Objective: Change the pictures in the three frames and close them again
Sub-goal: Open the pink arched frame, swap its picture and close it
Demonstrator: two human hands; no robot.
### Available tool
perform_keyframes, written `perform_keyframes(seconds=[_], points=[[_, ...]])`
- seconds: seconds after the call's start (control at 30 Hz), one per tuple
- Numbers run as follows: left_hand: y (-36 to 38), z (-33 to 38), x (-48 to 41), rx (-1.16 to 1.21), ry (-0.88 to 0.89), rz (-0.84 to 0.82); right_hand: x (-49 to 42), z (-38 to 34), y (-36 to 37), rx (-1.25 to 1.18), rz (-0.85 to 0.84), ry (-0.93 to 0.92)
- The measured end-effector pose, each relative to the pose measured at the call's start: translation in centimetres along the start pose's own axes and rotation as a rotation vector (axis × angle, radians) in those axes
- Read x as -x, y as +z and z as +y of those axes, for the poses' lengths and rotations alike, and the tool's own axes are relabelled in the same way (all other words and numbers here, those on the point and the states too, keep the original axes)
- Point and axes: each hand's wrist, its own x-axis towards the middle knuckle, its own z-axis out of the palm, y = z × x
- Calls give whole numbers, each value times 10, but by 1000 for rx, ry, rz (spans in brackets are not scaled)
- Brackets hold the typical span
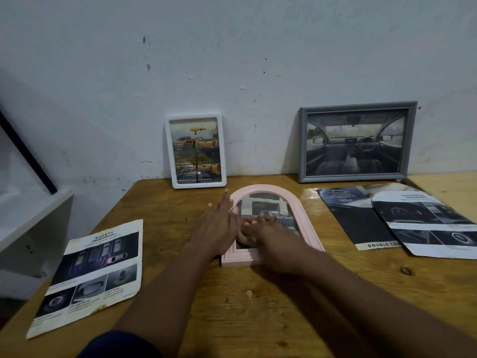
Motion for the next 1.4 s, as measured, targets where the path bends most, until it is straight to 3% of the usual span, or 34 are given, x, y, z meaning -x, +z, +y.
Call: perform_keyframes(seconds=[0.1, 0.3, 0.4, 0.5, 0.63, 0.73, 0.97, 1.03, 1.13, 1.2, 1.3, 1.4], points=[[0, -2, -1, -12, 4, -4, 21, 35, -28, 16, -115, 15], [3, 2, -1, -25, -5, 15, 26, 4, 15, 401, 135, 153], [3, 2, -2, -23, -12, 8, 8, -27, 27, 327, 248, 94], [3, 1, -2, -7, -15, 11, 8, -31, 19, 107, 302, -5], [4, -3, -4, 12, -14, 24, 22, 0, -9, -103, 84, -103], [4, -3, -4, 8, -23, 31, 24, 30, -26, 21, 1, -105], [4, -1, -4, -42, -40, 19, 38, 58, -35, 322, -8, -163], [3, -1, -3, -73, -34, 7, 38, 58, -35, 190, 67, -124], [-2, 3, -3, -125, -9, -38, 29, 67, -53, -291, 312, 64], [-10, 11, -4, -171, 0, -64, 12, 78, -70, -475, 395, 197], [-19, 23, -5, -178, -7, -102, -24, 87, -89, -310, 475, 236], [-10, 24, 0, -170, 67, -113, -52, 92, -74, -194, 285, 213]])
